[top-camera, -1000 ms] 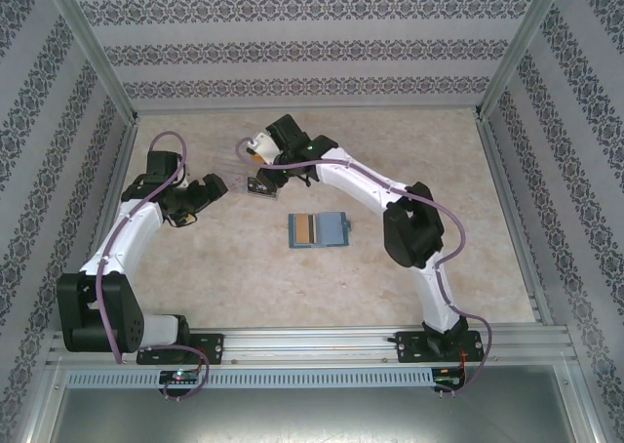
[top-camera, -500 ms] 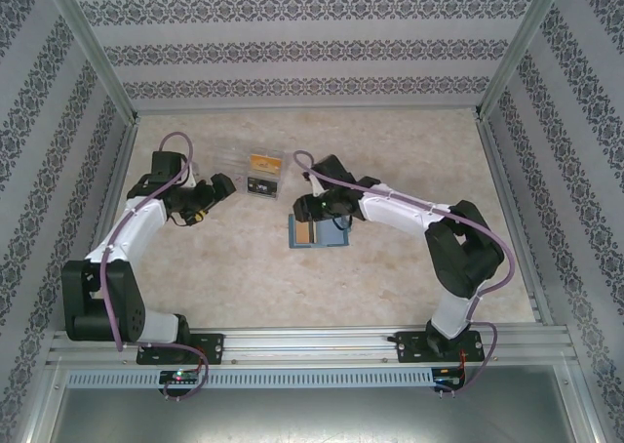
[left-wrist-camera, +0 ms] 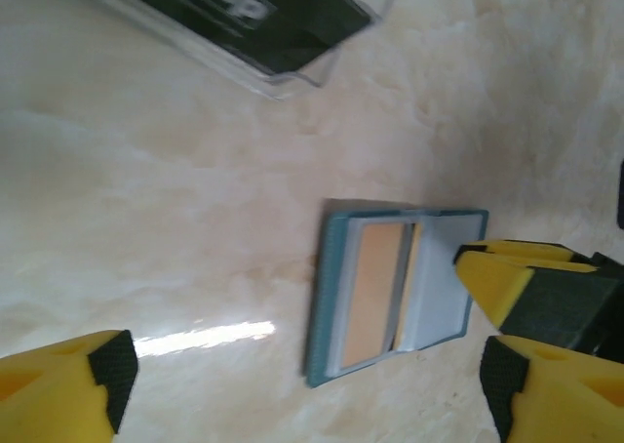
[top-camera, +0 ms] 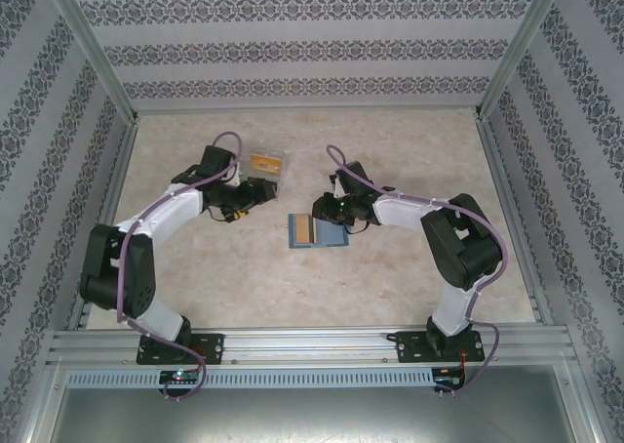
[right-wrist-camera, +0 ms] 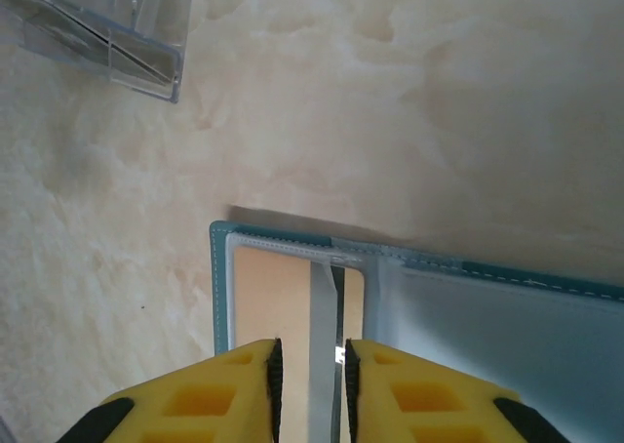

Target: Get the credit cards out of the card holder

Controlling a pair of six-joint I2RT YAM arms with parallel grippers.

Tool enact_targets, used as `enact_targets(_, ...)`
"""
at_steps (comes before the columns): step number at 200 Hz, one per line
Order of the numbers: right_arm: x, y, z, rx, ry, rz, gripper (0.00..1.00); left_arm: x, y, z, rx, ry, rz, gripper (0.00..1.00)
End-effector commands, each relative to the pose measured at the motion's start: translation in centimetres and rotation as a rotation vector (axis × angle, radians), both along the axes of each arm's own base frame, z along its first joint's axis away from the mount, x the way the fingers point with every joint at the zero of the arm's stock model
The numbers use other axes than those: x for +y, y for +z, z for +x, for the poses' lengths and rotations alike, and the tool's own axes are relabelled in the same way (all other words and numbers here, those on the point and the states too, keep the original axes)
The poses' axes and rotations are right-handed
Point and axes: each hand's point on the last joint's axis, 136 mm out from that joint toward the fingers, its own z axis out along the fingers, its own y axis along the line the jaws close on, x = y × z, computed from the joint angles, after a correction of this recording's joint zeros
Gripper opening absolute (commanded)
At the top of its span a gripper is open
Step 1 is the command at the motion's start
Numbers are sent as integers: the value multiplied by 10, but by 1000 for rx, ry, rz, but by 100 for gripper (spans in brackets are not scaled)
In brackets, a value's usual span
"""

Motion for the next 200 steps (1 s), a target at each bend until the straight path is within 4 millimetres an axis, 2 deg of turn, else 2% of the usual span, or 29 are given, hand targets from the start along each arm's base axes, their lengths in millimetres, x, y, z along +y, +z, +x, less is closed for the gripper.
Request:
enact_targets(1, -2, -12, -4, 61, -14, 25, 25, -31, 0, 11, -18, -16, -24, 86)
enact_targets(36, -3, -17, -8, 75, -1, 23, 25, -73, -20, 10, 29, -86, -31, 69)
enact_targets(75, -3, -23, -9, 83, 7, 15, 24, -93, -42, 13, 83, -99, -36, 42)
enact_targets(88, -3, -25, -9, 88, 3, 14, 23, -97, -48, 13, 103, -102, -41, 37)
enact_targets(122, -2, -29, -10, 102, 9, 21, 23, -97, -61, 10, 139, -98, -20, 28)
enact_targets(200, 2, -29, -6, 105, 31, 52, 22, -86, -89, 0, 196, -98, 44, 21)
